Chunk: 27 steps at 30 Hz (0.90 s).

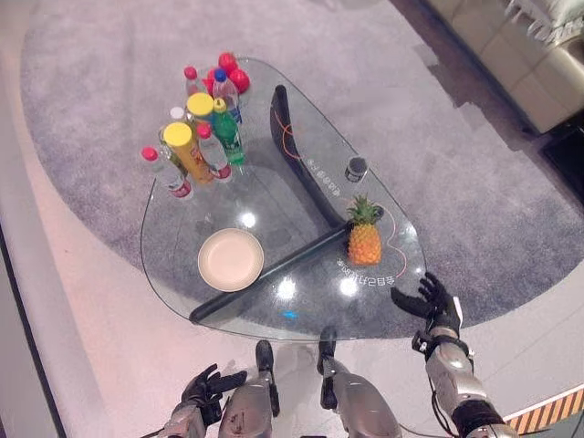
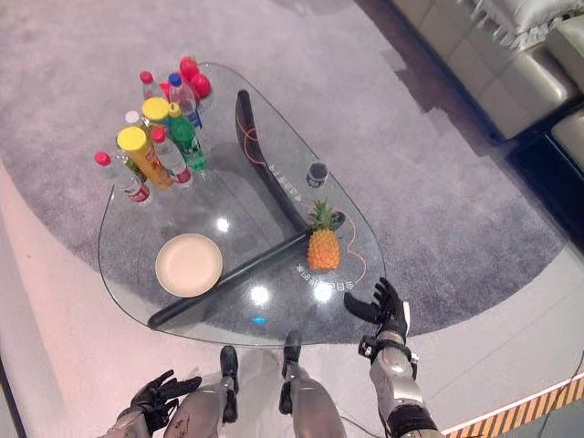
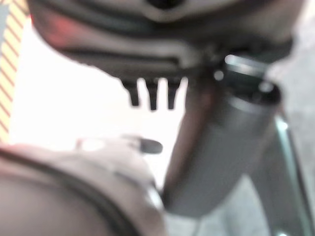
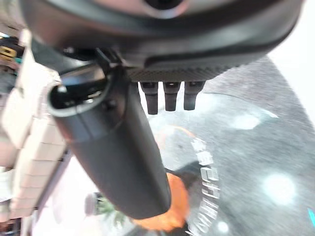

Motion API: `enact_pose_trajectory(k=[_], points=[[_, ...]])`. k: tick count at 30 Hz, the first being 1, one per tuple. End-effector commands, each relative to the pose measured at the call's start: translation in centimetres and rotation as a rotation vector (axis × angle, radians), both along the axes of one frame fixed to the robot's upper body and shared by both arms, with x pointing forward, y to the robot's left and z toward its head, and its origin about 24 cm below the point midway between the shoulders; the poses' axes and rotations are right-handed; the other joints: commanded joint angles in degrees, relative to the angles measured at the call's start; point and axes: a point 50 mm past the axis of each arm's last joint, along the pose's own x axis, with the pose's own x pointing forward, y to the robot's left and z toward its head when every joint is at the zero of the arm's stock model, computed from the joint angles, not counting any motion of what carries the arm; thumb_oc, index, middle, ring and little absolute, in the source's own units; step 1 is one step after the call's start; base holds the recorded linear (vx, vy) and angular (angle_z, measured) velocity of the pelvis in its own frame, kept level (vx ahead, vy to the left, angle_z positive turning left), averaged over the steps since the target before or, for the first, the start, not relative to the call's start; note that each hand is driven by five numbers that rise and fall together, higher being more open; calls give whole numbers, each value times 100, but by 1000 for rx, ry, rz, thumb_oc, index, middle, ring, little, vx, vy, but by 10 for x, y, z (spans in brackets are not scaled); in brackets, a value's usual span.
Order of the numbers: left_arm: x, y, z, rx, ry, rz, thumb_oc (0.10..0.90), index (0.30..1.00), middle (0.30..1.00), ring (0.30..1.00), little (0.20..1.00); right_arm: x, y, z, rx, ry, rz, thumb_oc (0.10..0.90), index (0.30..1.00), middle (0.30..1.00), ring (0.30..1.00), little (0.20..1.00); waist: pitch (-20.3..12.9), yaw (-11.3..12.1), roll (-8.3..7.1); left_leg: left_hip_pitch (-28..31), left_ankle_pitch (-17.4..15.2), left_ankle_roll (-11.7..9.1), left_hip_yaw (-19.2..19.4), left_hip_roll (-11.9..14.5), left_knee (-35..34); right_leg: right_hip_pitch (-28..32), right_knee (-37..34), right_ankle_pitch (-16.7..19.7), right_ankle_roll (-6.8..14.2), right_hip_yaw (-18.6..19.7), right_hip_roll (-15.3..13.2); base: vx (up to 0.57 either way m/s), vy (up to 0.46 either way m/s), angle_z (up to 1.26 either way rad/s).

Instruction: Pick up the fruit to the plate

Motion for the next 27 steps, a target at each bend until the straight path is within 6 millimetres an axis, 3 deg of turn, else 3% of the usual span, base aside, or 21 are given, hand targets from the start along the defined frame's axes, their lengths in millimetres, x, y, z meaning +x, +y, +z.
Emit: enact_pose_trajectory(k=[1, 8, 14, 21, 27], points=[[-13, 3, -3, 15, 14, 6, 800, 900, 900, 900, 900, 18, -23, 73, -135, -335, -99, 800, 900, 900, 900, 900, 18, 0, 15, -648, -242, 40, -322, -192, 894, -240, 1041, -348, 181, -229, -136, -48, 7, 0], [5, 2, 4, 12, -43, -2, 800, 900, 900, 900, 900, 39, -15, 130, -156, -549, -144, 800, 900, 900, 900, 900, 404, 42, 73, -1060, -268, 58, -330, -208, 1204, -606, 1278, -356, 160, -273, -165, -35, 16, 0], [19, -2, 11, 10, -74, -12, 800, 900, 900, 900, 900, 54, 2, 162, -148, -641, -112, 800, 900, 900, 900, 900, 418, 89, 124, -1516, -252, 93, -340, -249, 1307, -1066, 1425, -345, 166, -316, -167, 0, 0, 0], [27, -12, 14, 0, -93, -33, 800, 900, 900, 900, 900, 66, 20, 181, -170, -676, -67, 800, 900, 900, 900, 900, 418, 161, 171, -1881, -293, 135, -360, -296, 1450, -1451, 1597, -375, 162, -324, -158, 8, 25, 0], [36, -16, 18, -5, -114, -48, 800, 900, 900, 900, 900, 77, 23, 194, -207, -662, -100, 800, 900, 900, 900, 900, 418, 241, 223, -2153, -301, 153, -380, -315, 1569, -1727, 1779, -418, 154, -342, -199, 6, 32, 1]])
